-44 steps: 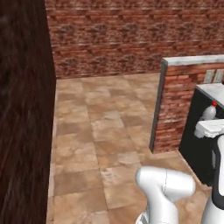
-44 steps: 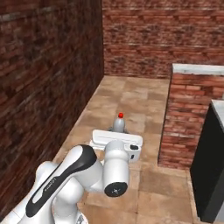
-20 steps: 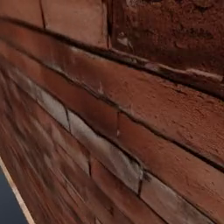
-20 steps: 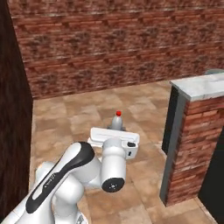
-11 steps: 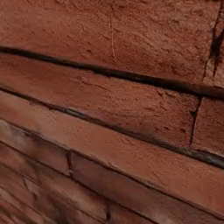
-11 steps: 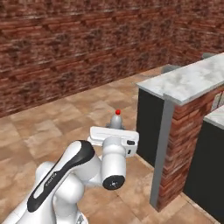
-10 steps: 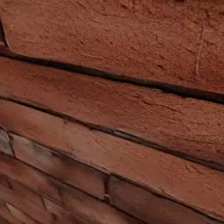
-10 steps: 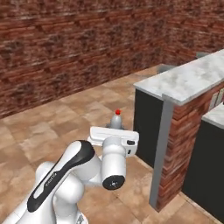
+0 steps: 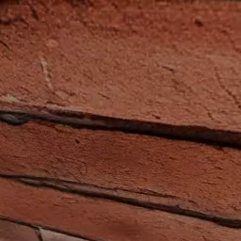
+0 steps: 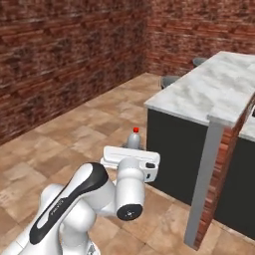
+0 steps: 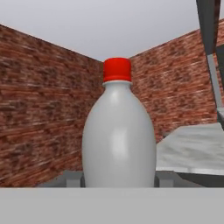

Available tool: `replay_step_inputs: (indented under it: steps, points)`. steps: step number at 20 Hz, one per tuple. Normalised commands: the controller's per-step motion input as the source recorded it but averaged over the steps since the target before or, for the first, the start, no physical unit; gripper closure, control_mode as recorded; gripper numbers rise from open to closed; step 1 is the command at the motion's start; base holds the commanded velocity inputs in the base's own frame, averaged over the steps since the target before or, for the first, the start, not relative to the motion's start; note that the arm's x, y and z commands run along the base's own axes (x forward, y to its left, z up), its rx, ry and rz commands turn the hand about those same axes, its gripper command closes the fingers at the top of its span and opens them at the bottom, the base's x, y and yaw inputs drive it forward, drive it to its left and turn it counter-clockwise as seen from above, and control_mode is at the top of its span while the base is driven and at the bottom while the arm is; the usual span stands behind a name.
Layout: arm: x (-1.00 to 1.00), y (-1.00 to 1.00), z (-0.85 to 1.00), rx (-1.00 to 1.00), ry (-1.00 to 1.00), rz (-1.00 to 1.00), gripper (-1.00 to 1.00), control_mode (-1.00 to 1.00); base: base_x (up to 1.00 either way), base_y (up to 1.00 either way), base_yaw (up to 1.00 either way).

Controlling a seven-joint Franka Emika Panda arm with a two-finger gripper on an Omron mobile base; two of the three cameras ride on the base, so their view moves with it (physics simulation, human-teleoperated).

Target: Move the drinks to the dining counter.

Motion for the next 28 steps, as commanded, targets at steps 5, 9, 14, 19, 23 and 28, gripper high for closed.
replay_step_inputs:
  steps: [5,9,14,19,23,28]
  points:
    - [0.0,0.0,0.0,0.0,0.0,0.0,1.0,1.0,0.89,1.0,-0.45]
    - [0.0,0.0,0.0,0.0,0.0,0.0,1.0,1.0,1.0,1.0,-0.5]
    - [0.0,0.0,0.0,0.0,0.0,0.0,1.0,1.0,1.0,0.87,-0.46]
    - [0.0,0.0,0.0,0.0,0.0,0.0,1.0,1.0,1.0,0.73,-0.43]
    - [0.0,0.0,0.0,0.0,0.0,0.0,1.0,1.0,1.0,-0.09,-0.38]
    - [0.0,0.0,0.0,0.0,0.0,0.0,1.0,1.0,1.0,-0.75,-0.3]
